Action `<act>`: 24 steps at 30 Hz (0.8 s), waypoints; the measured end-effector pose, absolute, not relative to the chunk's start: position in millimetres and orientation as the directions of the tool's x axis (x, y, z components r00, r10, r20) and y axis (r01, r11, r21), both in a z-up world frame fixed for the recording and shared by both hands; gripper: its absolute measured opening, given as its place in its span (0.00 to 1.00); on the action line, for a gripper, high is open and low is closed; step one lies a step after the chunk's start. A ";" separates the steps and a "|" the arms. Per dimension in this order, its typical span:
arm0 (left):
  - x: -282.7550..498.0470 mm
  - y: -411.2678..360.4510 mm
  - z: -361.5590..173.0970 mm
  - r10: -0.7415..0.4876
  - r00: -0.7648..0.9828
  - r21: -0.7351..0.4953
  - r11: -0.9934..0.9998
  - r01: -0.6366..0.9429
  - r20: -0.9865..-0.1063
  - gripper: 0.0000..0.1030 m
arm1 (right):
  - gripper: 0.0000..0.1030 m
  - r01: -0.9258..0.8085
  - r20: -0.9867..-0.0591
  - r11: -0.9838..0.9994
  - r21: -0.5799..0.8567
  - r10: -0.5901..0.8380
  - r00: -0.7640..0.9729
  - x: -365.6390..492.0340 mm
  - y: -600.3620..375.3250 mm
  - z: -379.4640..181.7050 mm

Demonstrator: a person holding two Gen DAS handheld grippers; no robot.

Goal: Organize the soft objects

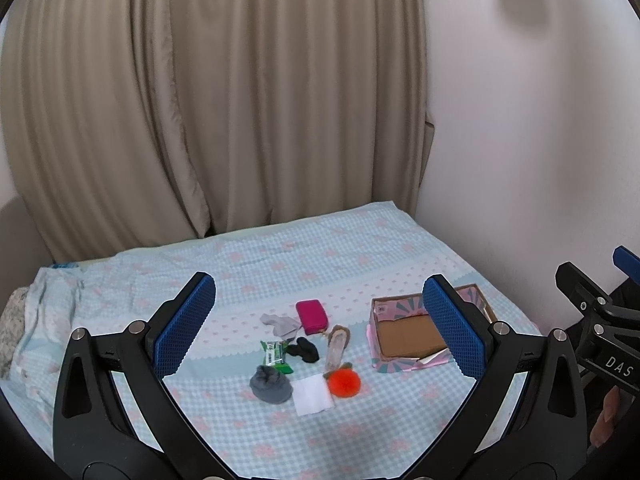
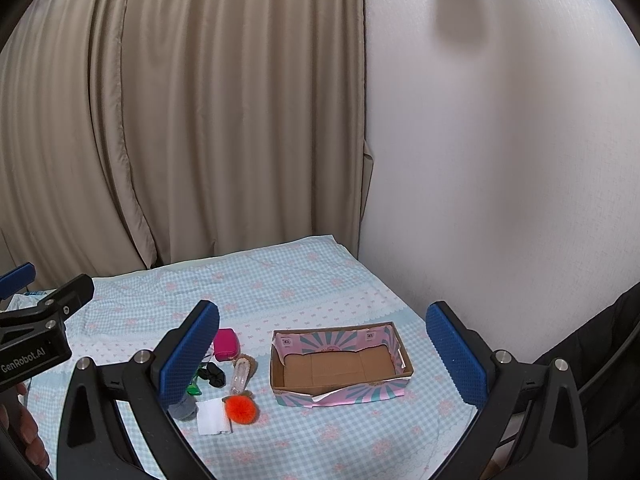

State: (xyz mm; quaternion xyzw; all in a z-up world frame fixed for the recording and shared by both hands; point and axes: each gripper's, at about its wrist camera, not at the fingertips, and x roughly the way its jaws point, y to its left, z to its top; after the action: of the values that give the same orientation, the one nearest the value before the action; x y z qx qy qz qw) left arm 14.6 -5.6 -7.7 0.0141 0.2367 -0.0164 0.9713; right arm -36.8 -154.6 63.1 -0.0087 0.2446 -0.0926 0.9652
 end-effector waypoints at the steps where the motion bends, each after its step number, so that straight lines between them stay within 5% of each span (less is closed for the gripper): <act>1: 16.3 -6.4 -7.0 -0.026 0.887 0.021 0.999 0.040 -0.461 1.00 | 1.00 0.174 -0.471 0.983 -0.062 -0.182 0.863 -37.2 -153.9 63.2; 24: 19.5 8.0 -11.4 0.035 0.862 0.008 0.999 -0.036 -0.505 1.00 | 1.00 0.118 -0.501 0.991 -0.058 -0.131 0.856 -34.7 -156.8 62.6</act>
State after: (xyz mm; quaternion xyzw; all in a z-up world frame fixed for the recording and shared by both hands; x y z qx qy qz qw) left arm 19.5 8.0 -11.4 -0.0006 0.2617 0.0184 0.9650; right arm -34.7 -156.8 62.6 -0.0124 0.2608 -0.0645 0.9632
